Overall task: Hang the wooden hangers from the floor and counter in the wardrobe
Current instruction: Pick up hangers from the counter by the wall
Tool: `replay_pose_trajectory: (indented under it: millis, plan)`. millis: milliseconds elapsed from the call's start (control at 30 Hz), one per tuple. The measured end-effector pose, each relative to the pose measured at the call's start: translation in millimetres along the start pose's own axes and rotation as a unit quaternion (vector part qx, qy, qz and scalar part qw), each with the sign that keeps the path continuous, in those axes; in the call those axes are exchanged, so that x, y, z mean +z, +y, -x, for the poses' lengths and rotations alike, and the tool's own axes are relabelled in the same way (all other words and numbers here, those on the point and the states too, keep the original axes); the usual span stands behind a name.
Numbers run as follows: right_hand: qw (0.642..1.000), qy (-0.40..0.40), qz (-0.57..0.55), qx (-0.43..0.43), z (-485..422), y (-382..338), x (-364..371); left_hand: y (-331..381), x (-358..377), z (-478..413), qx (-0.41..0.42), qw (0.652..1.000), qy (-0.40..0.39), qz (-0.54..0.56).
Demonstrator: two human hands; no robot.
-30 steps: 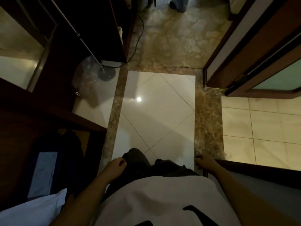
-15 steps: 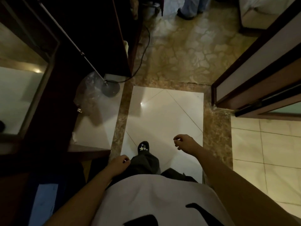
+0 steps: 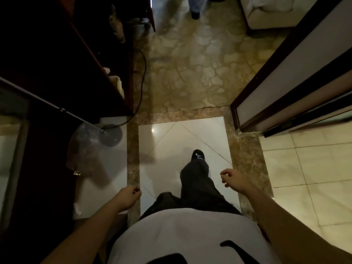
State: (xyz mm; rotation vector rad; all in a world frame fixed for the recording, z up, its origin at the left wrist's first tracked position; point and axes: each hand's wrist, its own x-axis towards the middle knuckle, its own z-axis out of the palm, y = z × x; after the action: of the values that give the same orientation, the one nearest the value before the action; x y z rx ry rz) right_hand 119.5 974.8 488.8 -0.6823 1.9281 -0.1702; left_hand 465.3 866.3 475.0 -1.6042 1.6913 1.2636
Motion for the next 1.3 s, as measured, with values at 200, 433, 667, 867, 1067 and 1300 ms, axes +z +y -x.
replay_pose_trajectory:
  millis: [200,433,667,867,1067,1300]
  plan:
    - [0.997,-0.009,-0.034,0.073,-57.3,8.9,-69.4,109.5,-42.2,-56.5,0.029,0.999,-0.017,-0.042]
    - [0.999,-0.027,-0.019,0.030,-128.8,-62.0,-164.0,269.6,-103.8,-110.0,0.091,0.996,-0.008,0.024]
    - [0.997,-0.057,0.053,-0.023,-202.8,-148.1,-223.8,318.6,-166.1,-154.7,0.086,0.993,0.003,0.082]
    - [0.989,-0.090,0.092,-0.076,-269.7,-261.4,-246.7,268.8,-231.5,-202.8,-0.027,0.993,0.014,0.117]
    - [0.973,-0.113,0.122,-0.160,-325.3,-398.3,-264.9,262.3,-325.4,-254.4,-0.064,0.987,0.058,0.138]
    - [0.972,-0.112,0.103,-0.181,-373.9,-481.8,-305.8,313.0,-408.7,-307.3,-0.033,0.983,0.082,0.161]
